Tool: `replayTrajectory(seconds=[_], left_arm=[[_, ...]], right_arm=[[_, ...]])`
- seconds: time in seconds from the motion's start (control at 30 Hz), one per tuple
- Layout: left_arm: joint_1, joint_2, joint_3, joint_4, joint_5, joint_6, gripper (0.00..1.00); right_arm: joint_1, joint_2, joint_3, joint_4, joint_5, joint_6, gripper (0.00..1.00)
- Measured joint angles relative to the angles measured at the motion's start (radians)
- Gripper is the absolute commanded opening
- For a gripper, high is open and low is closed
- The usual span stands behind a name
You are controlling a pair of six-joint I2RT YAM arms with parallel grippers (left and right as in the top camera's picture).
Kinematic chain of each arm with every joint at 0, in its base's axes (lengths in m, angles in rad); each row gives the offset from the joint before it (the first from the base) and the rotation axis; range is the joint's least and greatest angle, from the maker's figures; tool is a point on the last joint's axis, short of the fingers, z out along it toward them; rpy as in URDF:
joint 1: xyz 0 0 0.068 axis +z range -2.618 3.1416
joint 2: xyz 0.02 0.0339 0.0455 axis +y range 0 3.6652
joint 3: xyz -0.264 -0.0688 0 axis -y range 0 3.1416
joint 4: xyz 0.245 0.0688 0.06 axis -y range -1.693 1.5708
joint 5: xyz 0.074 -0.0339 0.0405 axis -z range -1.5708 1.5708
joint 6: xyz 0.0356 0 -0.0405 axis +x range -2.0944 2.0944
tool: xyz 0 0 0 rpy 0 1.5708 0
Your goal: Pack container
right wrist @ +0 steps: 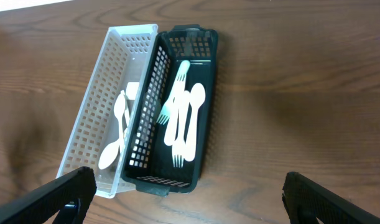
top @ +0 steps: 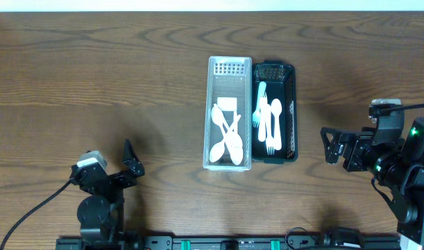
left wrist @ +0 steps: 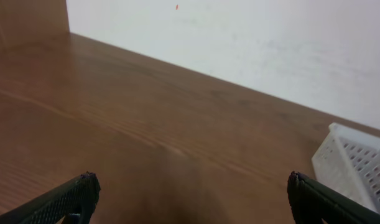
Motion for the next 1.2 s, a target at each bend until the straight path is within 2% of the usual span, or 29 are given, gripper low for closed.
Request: replayTrajectory(seconds=[0.37, 1.2], left_arm=[[0.0, 0.0, -0.094, 0.03, 0.0, 0.0, 0.98], [0.001, -0.001, -0.1, 0.053, 0.0, 0.0, 0.98]], right_arm=[[0.0, 0.0, 0.0, 0.0, 0.0, 0.0, 0.99], [0.0, 0.0, 0.0, 0.0, 0.0, 0.0, 0.99]])
